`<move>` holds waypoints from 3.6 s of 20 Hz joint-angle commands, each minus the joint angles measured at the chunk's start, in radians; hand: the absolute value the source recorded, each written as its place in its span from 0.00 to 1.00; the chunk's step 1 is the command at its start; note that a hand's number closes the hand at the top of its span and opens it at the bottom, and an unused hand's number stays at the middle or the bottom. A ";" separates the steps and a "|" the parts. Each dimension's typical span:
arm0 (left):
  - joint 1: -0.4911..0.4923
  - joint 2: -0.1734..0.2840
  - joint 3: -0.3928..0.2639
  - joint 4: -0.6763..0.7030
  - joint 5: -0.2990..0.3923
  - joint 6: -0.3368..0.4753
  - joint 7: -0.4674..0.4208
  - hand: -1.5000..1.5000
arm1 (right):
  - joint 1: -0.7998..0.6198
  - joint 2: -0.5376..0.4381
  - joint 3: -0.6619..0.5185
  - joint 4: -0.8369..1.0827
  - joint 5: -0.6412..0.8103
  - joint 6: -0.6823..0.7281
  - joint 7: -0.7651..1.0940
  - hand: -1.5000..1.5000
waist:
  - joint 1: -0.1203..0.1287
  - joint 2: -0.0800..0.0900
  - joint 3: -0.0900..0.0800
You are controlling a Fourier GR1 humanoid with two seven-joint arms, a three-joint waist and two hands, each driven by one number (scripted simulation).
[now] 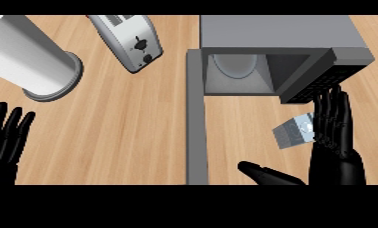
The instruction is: Pick up the milk, place it into the microwave and close the microwave
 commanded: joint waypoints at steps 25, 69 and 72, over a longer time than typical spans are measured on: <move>0.128 -0.065 0.064 0.007 0.011 -0.149 -0.096 0.00 | 0.010 -0.060 -0.338 0.498 -0.198 0.064 -0.386 0.00 | -0.002 0.000 0.000; 0.176 -0.073 0.102 -0.031 0.021 -0.193 -0.103 0.00 | -0.400 -0.177 -0.591 1.493 -0.376 0.426 -0.927 0.00 | 0.003 0.001 0.001; 0.126 -0.073 0.081 -0.023 0.016 -0.156 -0.079 0.00 | -0.453 -0.217 -0.614 1.586 -0.403 0.550 -0.967 1.00 | 0.005 0.002 0.001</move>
